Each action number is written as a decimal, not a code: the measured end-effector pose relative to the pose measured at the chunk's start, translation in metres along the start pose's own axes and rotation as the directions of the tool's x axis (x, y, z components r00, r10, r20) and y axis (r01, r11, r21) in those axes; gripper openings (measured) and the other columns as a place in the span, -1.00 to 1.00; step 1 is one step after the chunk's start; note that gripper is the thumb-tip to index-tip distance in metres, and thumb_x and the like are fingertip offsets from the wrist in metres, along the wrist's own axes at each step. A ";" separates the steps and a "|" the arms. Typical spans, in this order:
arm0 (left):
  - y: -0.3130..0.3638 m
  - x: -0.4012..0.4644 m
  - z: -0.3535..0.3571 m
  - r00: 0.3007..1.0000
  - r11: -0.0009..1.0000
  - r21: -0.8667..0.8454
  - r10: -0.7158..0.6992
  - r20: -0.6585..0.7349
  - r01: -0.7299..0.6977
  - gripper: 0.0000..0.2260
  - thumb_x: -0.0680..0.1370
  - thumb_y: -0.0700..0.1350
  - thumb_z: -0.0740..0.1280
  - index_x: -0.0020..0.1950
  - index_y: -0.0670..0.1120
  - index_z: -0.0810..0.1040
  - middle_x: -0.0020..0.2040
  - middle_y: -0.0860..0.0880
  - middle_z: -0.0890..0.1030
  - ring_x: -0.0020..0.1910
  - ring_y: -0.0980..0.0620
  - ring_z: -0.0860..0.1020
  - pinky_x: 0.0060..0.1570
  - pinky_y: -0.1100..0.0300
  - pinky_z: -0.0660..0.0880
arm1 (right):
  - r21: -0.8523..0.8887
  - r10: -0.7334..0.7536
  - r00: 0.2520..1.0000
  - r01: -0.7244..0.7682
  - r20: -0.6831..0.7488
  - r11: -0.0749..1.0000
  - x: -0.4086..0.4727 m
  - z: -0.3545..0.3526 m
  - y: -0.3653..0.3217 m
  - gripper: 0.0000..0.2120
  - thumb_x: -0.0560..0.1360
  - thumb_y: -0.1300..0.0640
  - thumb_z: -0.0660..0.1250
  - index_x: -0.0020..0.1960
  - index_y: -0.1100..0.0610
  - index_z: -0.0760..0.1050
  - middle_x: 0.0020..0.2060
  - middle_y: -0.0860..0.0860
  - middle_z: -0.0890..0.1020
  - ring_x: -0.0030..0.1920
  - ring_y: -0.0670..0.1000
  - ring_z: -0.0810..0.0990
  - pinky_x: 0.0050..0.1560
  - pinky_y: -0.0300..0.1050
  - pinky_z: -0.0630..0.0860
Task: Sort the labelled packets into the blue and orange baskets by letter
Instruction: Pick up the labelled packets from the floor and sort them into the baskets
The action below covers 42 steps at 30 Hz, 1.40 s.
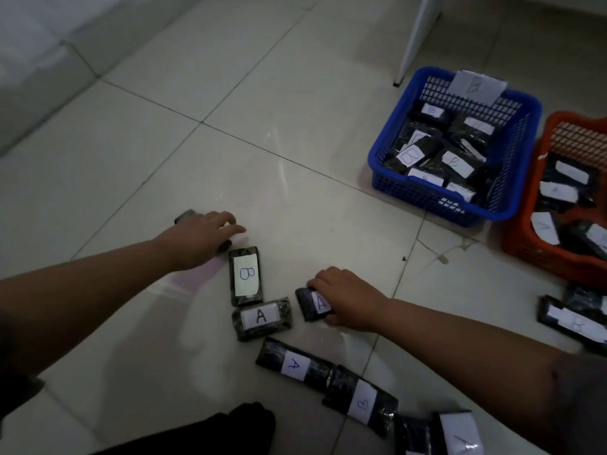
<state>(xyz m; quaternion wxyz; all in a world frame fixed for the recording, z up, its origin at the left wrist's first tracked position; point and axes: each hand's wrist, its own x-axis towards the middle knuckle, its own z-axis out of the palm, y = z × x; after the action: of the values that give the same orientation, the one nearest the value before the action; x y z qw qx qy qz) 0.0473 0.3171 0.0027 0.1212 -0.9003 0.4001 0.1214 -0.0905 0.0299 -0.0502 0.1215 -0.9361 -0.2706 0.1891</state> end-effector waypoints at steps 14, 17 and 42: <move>0.098 0.003 0.004 0.874 0.897 0.001 0.431 0.226 -0.443 -0.32 0.38 0.39 0.24 0.33 -0.04 0.37 0.22 -0.03 0.45 0.27 -0.04 0.33 0.19 0.08 0.10 | 0.129 0.327 0.933 -0.310 -0.147 0.942 -0.069 -0.027 0.057 -0.38 0.35 0.07 0.42 0.37 0.10 0.32 0.19 0.06 0.47 0.19 0.09 0.39 0.13 -0.06 0.30; 0.108 -0.001 0.006 0.892 0.930 0.044 0.335 0.305 -0.364 -0.31 0.42 0.29 0.31 0.40 -0.06 0.25 0.32 -0.06 0.36 0.35 -0.05 0.21 0.29 0.07 0.03 | 0.116 0.320 0.935 -0.304 -0.151 0.945 -0.080 -0.023 0.057 -0.38 0.35 0.08 0.42 0.37 0.11 0.33 0.18 0.06 0.47 0.18 0.09 0.40 0.13 -0.05 0.32; 0.253 0.145 -0.139 0.938 0.758 -0.552 0.294 -0.185 -0.346 -0.39 0.24 0.00 0.39 0.28 0.18 0.38 0.09 0.21 0.54 0.01 0.19 0.54 0.00 0.20 0.52 | 0.002 0.560 0.601 -0.681 -0.570 0.732 -0.249 -0.074 0.133 -0.33 0.19 0.07 0.48 0.26 0.22 0.44 0.10 0.13 0.55 0.11 0.18 0.50 0.11 0.06 0.49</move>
<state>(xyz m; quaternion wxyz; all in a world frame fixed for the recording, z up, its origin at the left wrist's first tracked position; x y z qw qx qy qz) -0.0314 0.0086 0.0567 -0.1972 -0.8167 0.4972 0.2166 -0.1926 -0.2266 0.0445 0.0154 -0.9917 0.1001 -0.0795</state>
